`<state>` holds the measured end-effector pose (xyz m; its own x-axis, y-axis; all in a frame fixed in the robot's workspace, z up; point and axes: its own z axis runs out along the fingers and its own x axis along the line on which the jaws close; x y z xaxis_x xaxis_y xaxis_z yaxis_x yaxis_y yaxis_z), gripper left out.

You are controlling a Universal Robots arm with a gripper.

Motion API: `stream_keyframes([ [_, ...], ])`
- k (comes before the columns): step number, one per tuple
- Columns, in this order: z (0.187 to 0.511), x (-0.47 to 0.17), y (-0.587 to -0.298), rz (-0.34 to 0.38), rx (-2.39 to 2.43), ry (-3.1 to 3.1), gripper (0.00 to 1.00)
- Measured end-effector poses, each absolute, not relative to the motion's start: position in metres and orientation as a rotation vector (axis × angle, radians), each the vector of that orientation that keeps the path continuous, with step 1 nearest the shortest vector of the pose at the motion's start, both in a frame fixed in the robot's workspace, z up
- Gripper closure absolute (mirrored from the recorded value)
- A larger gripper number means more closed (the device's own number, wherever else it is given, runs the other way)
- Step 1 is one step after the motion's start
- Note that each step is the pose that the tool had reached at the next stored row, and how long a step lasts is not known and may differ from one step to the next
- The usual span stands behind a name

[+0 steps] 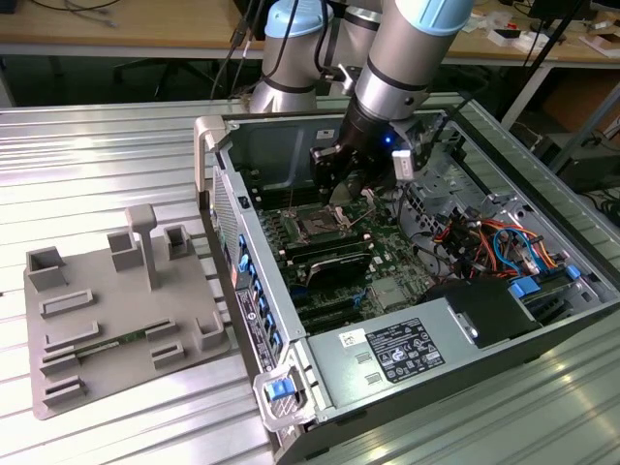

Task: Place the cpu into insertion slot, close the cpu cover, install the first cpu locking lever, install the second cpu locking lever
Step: 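Place the cpu into insertion slot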

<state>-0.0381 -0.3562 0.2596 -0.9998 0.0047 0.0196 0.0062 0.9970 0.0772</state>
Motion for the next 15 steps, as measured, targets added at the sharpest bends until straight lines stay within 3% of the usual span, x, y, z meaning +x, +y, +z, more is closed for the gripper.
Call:
stream_keyframes([
  [15,0.2580,-0.0381,-0.3562,-0.109,-0.112,-3.121,0.45],
])
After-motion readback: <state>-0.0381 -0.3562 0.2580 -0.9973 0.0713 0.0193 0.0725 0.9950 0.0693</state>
